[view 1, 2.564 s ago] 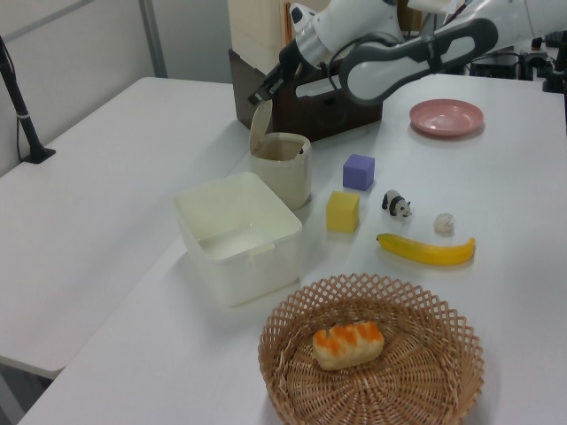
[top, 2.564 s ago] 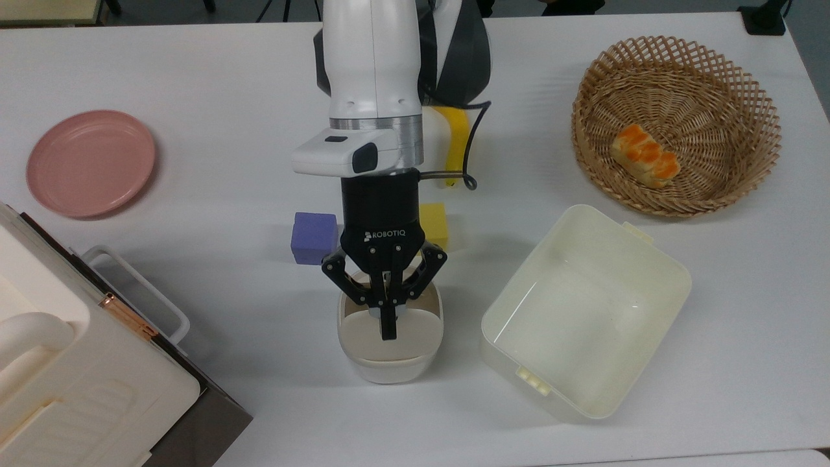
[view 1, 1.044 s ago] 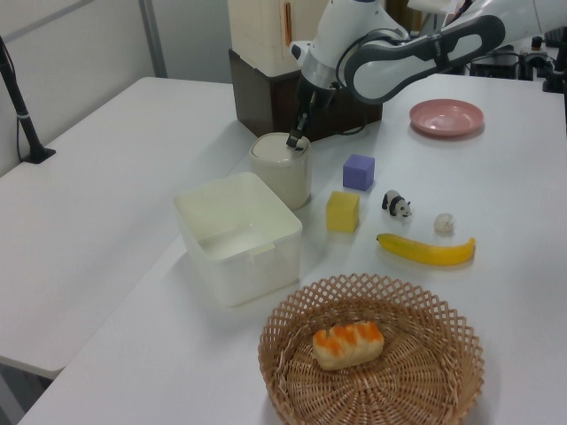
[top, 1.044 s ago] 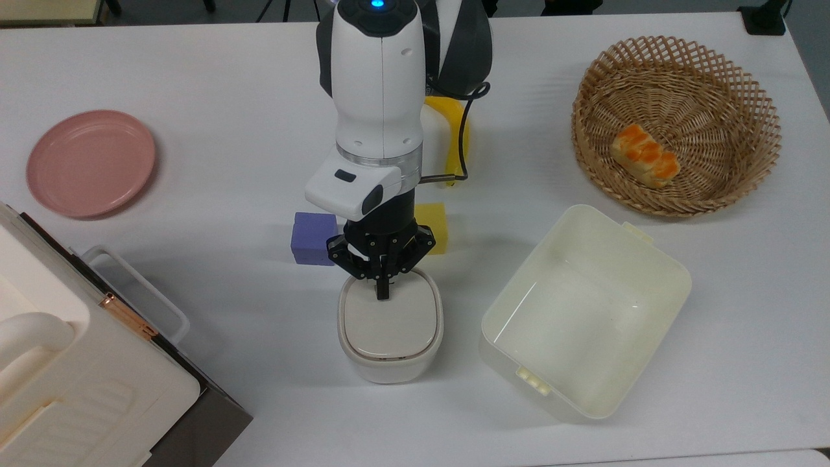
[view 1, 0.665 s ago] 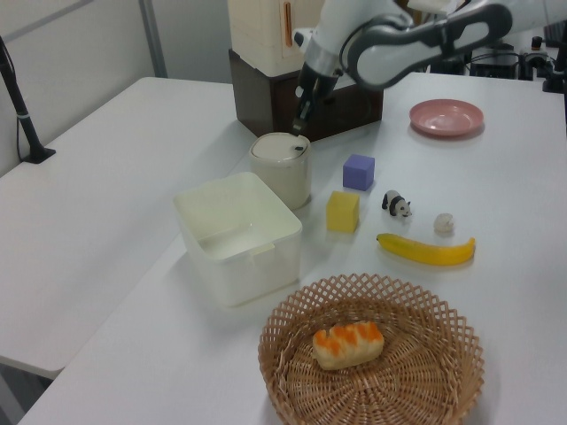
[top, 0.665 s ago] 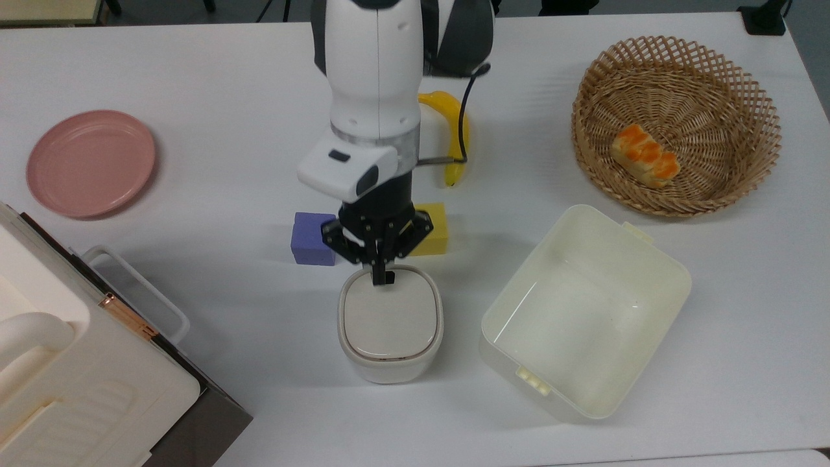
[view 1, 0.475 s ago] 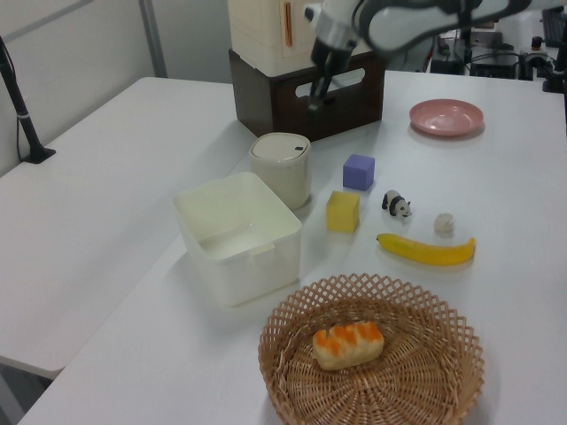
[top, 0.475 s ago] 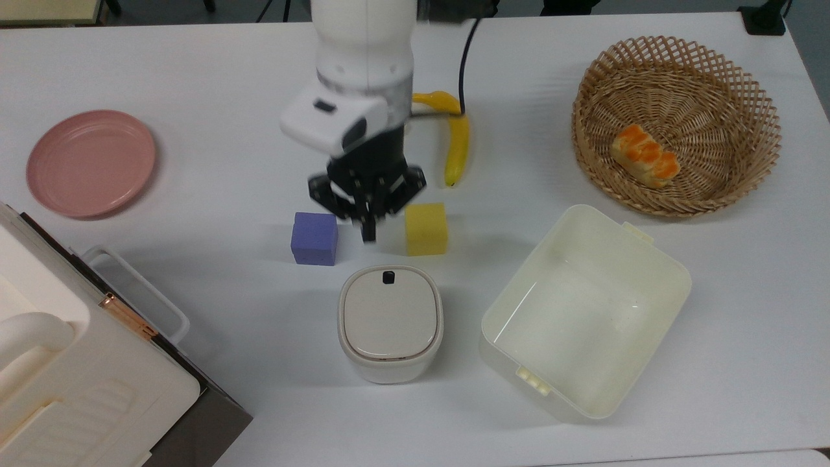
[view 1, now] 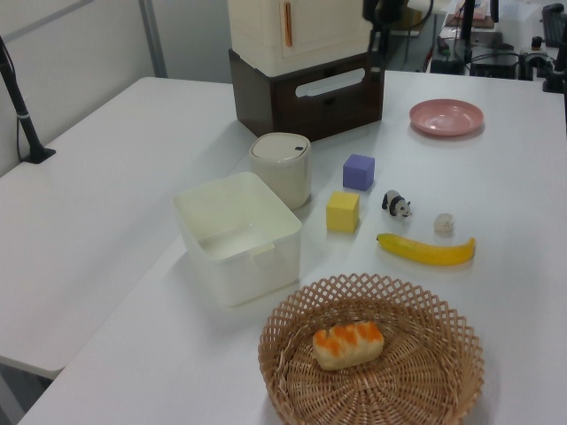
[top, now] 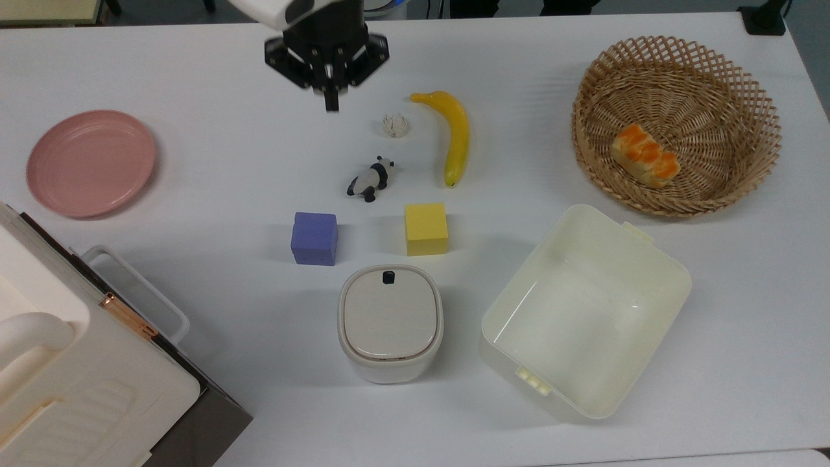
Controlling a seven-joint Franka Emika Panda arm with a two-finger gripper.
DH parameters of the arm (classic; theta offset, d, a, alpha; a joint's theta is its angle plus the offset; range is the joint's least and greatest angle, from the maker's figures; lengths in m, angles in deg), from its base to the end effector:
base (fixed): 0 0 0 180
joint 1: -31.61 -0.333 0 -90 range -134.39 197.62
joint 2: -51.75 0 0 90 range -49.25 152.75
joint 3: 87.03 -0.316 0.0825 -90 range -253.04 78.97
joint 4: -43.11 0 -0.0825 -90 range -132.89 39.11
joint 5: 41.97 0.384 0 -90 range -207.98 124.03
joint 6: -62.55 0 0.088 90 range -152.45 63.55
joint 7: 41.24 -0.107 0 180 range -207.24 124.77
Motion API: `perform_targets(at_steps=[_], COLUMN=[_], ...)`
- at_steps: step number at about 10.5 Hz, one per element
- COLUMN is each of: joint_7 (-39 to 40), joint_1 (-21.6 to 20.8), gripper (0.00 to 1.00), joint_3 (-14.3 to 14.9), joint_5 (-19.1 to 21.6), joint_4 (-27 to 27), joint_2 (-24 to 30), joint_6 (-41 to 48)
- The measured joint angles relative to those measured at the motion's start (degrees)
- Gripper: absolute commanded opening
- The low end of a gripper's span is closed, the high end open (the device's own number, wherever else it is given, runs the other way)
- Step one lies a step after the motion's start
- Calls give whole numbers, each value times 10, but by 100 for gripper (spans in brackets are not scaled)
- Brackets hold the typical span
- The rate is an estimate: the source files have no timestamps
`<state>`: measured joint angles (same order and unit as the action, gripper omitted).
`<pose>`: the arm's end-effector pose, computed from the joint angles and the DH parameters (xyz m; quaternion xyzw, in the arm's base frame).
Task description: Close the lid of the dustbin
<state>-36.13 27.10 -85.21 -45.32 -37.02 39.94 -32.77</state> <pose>0.6256 0.0258 0.5935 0.9966 0.0702 0.0288 0.0330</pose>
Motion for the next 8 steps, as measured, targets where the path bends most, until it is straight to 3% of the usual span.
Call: perform_targets(at_steps=[3,4,6,8], joint_7=[0,0,0,0], joint_1=[3,3,3,3], gripper=[7,19,66,88], joint_3=[2,2,2,2], joint_5=[0,0,0,0], joint_4=[-7,-15,-33,-38], joint_2=[36,50,67,70], joint_6=[84,91,96,96])
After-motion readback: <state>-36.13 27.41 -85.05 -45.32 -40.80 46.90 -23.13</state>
